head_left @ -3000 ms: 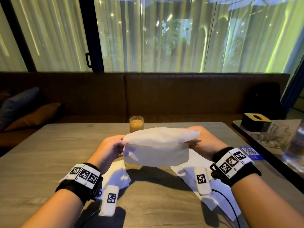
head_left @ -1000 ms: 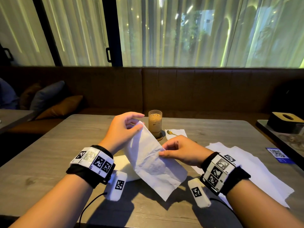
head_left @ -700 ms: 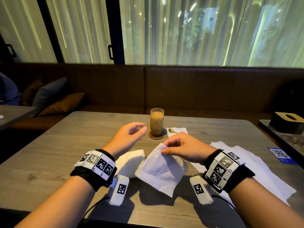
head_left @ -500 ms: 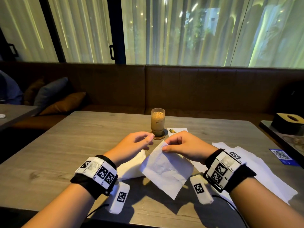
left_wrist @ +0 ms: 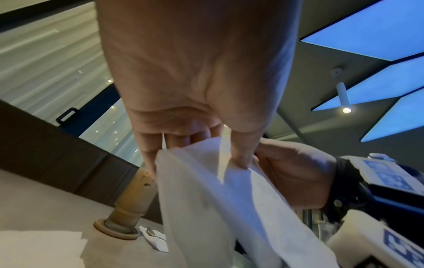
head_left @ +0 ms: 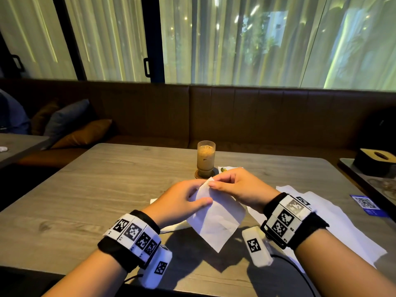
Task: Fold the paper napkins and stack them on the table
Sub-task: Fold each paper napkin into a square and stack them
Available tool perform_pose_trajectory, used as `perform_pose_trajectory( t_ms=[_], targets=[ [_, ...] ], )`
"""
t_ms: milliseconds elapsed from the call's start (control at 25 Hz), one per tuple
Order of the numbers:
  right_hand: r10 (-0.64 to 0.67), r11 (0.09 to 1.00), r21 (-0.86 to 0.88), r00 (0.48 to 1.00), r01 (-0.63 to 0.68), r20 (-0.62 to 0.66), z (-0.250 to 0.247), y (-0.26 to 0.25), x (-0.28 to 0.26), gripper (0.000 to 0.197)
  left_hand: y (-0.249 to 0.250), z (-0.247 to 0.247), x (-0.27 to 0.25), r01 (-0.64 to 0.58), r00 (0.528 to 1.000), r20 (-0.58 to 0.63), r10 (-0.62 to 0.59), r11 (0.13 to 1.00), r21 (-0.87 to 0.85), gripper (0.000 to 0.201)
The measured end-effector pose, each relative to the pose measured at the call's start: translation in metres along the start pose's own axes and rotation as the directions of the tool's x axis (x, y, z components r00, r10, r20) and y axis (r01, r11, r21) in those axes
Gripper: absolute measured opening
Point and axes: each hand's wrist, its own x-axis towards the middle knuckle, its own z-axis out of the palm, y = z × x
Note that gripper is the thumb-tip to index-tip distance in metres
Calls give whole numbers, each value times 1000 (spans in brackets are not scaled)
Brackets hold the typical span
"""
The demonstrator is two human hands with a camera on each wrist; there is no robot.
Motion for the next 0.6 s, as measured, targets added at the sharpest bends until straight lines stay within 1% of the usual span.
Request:
perform_pose_trajectory(
  t_ms=[120, 200, 280, 400, 480, 600],
  targets=[
    [26, 995, 101, 997, -19, -67, 4, -2, 1, 21, 0, -2, -4, 35, 999, 46, -30, 994, -105, 24],
    [41, 989, 147, 995, -28, -88, 10, -3, 1, 22, 0, -3, -6, 30, 998, 58, -23, 992, -120, 26],
    [30, 992, 124, 991, -13, -130, 16, -5, 3, 22, -2, -3, -7, 29, 997, 68, -20, 990, -135, 25],
    [33, 994, 113, 980, -11, -199, 20, -6, 6, 21, -5, -3, -8, 94, 994, 74, -80, 975, -202, 26],
    [36, 992, 127, 979, -10, -200, 19, -5, 7, 19, -6, -4, -9, 120, 992, 75, -104, 961, -249, 26],
    [6, 994, 108, 985, 13, -174, 17, -5, 5, 15, -8, -7, -12, 145, 989, 64, -131, 928, -342, 28]
  ],
)
